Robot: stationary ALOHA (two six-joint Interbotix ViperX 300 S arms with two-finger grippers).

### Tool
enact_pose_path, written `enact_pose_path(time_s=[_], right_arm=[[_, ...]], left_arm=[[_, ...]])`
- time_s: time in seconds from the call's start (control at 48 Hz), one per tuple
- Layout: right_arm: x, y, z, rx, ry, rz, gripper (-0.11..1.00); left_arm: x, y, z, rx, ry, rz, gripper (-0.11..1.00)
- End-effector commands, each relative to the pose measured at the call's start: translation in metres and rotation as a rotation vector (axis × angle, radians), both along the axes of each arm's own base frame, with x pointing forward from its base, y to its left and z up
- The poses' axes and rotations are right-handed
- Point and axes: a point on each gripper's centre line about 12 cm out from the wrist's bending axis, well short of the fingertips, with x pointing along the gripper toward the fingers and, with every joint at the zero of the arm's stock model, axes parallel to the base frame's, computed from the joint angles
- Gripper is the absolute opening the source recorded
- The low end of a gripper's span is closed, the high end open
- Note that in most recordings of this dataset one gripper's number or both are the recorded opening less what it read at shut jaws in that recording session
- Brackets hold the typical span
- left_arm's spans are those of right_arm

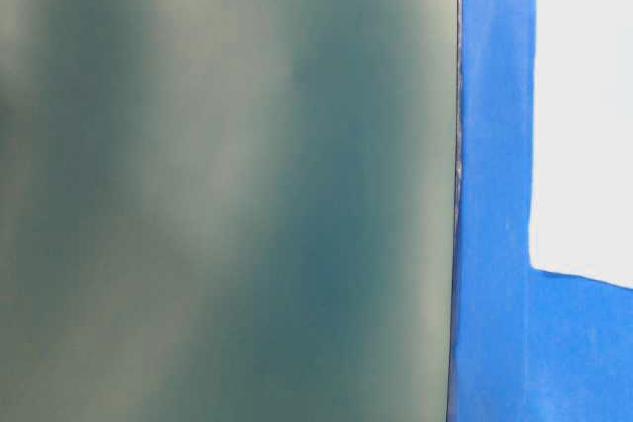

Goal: Fold the light blue towel.
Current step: 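Move both grippers to the far corners of the light blue towel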

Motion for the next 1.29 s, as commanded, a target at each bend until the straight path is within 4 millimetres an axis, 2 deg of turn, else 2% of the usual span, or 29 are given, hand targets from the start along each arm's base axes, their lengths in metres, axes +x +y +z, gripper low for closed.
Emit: enact_pose_path(time_s=[0.0,0.188,0.605,0.647,0.751,0.792,0.876,0.959,1.022,1.189,1.272], right_arm=[[0.002,-0.002,0.012,0.003,-0.028,-0.009,0.00],[0.002,-0.012,0.005,0.020,0.068,-0.060,0.00],[0.006,-0.053,-0.047,0.096,0.360,-0.259,0.00],[0.006,-0.059,-0.053,0.107,0.387,-0.286,0.01],[0.005,-0.077,-0.071,0.135,0.468,-0.363,0.03],[0.005,-0.086,-0.081,0.155,0.517,-0.402,0.13],[0.003,-0.101,-0.098,0.186,0.599,-0.461,0.39],[0.001,-0.114,-0.116,0.216,0.673,-0.510,0.61],[0.000,-0.120,-0.127,0.225,0.721,-0.526,0.61],[0.001,-0.133,-0.153,0.248,0.791,-0.559,0.58],[0.003,-0.136,-0.163,0.256,0.804,-0.562,0.58]], left_arm=[[0.006,-0.001,0.006,0.005,-0.005,-0.004,0.00],[0.022,0.003,-0.004,0.032,0.023,0.019,0.00],[0.079,0.047,-0.043,-0.009,0.189,0.172,0.01],[0.086,0.054,-0.049,-0.013,0.215,0.191,0.04],[0.100,0.069,-0.064,-0.025,0.276,0.231,0.28],[0.105,0.075,-0.071,-0.030,0.300,0.246,0.41],[0.118,0.087,-0.090,-0.044,0.359,0.272,0.66],[0.128,0.098,-0.107,-0.055,0.407,0.293,0.84],[0.134,0.107,-0.120,-0.064,0.441,0.311,0.87],[0.148,0.137,-0.156,-0.096,0.529,0.373,0.86],[0.151,0.146,-0.167,-0.106,0.552,0.391,0.86]])
